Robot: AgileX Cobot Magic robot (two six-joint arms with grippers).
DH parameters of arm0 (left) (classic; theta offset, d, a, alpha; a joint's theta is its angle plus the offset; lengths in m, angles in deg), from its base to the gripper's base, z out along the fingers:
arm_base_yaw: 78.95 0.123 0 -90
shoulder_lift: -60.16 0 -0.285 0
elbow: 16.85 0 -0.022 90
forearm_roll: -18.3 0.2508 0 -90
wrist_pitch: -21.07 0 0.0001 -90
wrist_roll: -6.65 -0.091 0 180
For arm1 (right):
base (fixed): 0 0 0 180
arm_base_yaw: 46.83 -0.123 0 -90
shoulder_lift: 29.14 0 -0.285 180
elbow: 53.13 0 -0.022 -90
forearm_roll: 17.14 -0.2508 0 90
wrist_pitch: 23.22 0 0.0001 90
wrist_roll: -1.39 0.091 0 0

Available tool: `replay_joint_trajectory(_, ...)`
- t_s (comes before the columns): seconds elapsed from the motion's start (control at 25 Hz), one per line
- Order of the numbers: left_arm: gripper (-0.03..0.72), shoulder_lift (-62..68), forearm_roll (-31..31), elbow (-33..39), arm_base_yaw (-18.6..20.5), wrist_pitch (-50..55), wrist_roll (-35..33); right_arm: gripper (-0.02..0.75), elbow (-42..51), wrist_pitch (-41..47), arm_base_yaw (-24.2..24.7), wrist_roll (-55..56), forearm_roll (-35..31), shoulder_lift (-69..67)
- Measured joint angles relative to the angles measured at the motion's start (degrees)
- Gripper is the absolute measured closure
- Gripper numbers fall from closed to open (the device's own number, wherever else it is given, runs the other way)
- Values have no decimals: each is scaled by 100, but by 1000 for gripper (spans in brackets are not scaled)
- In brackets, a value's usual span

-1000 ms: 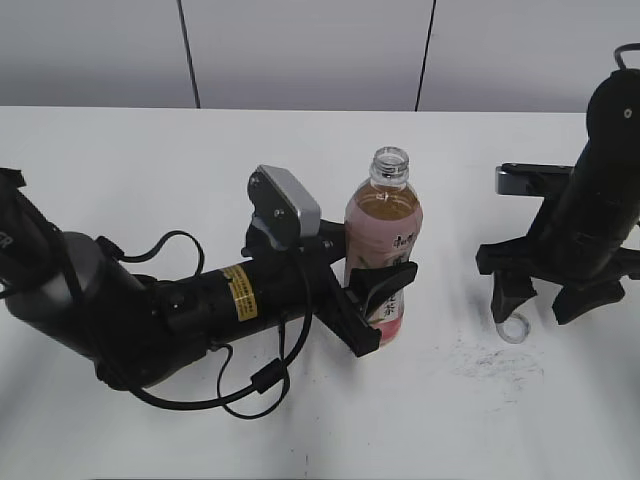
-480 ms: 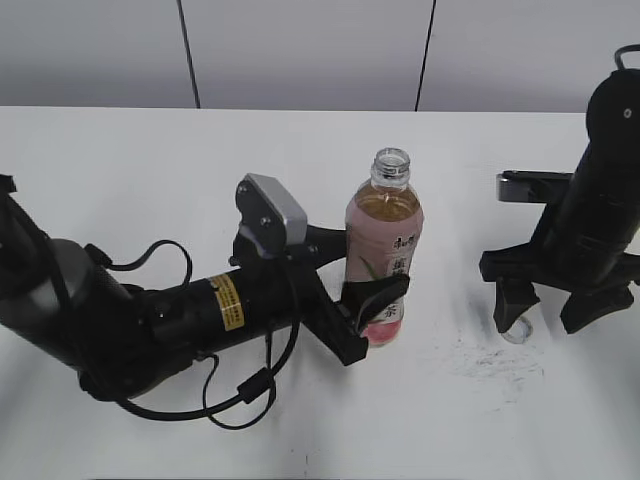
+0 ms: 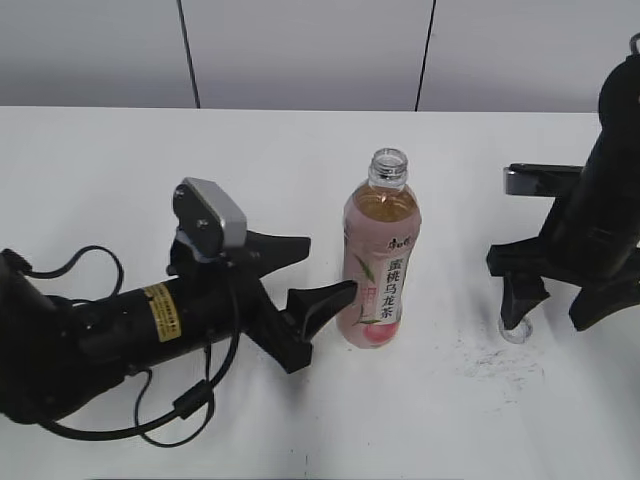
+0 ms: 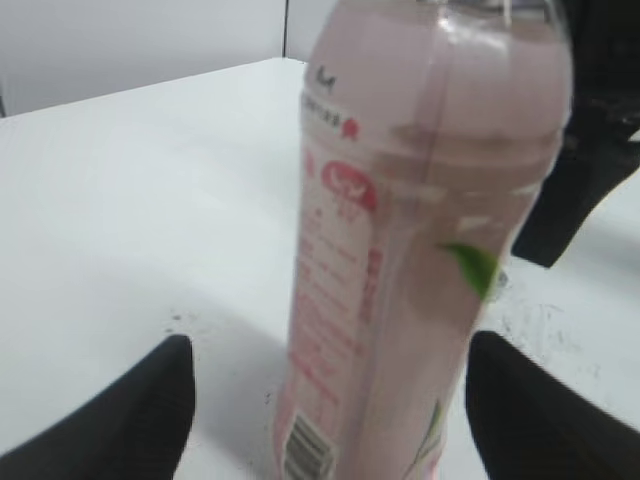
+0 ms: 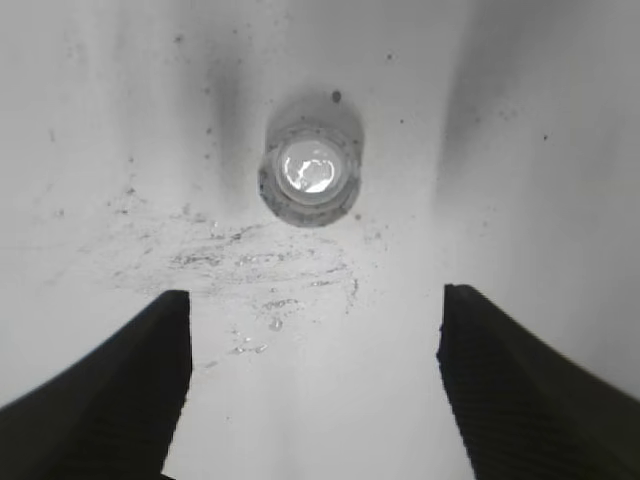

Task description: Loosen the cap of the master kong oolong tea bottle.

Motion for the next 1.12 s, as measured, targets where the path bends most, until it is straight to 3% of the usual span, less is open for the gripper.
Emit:
replay_joint_trajectory(0.2,188,-722,-347,524,303,13,16,160,5,139,0,0,-22,376)
replay_joint_trajectory(0.36,188,-1580,-779,519,663,323,464,160,5,150,0,-5,-121,539)
replay_joint_trajectory(0.6,188,-2978,-1142,-462,1112,3889,621,160,5,247,0,1,-205,643)
replay_joint_trajectory(0.8,211,-3666,-1901,-1501,1468,6670,628,160,5,552,0,-33,-237,692)
replay_joint_trajectory(1.12,219,-5214,-2281,-1665,2779,9564,568,160,64,1305,0,-87,181,1840)
